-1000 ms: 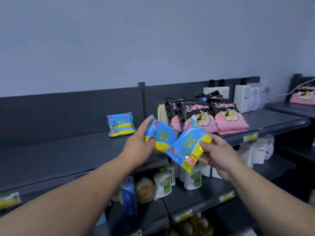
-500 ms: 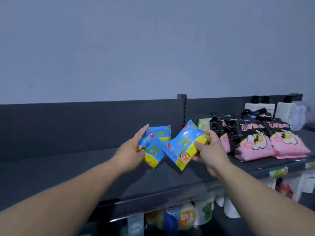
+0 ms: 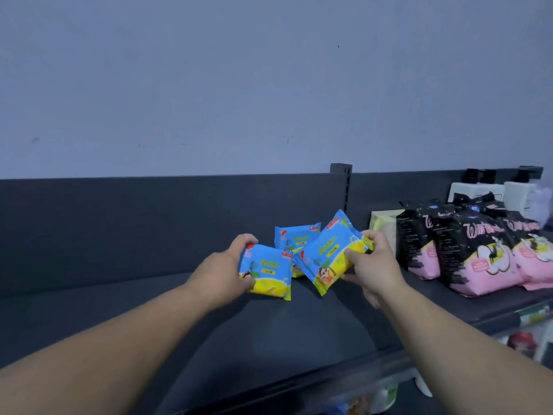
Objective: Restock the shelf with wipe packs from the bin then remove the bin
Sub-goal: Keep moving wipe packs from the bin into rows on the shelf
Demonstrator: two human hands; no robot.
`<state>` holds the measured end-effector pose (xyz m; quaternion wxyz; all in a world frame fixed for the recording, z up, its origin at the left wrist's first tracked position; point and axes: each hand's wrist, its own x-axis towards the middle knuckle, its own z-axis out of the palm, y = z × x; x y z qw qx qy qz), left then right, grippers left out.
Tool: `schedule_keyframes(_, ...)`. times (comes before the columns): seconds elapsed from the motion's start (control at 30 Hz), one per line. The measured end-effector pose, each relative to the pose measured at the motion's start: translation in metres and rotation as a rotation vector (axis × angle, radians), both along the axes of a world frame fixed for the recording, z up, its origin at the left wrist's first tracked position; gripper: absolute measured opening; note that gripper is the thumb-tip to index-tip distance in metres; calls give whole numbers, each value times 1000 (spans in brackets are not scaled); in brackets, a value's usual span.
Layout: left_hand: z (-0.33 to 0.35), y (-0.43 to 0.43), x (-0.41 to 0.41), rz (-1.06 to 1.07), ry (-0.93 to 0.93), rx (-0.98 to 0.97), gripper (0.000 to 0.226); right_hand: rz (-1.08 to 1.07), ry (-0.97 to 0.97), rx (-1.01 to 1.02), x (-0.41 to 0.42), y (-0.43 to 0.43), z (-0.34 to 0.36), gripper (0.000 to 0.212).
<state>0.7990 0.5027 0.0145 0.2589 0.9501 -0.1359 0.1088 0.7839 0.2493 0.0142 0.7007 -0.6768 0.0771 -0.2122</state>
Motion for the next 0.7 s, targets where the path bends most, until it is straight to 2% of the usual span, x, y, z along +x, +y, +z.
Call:
schedule_keyframes(0.1,-4,-2,10,7,22,-69,51,117,18,179,12,1,4,30)
schedule_keyframes(0.17,-5,-3,15,21,49,-107,49,165,51,217,22,4,5,28)
schedule_keyframes(0.37,-6,-6,32,43,80,-165,36,206,277,-157,46,15,-7,27)
schedule_keyframes(0.5,-8,-9,39,36,117,-219,29,295,378,-97,55,16,-11,24)
schedule_keyframes(0.63,-5,-17,41,55,197,-250,57,410,439,-30,62,16,-14,21)
schedule_keyframes(0.7,-5,-22,43,79,205,-237,50,449,447,-69,64,16,-14,21)
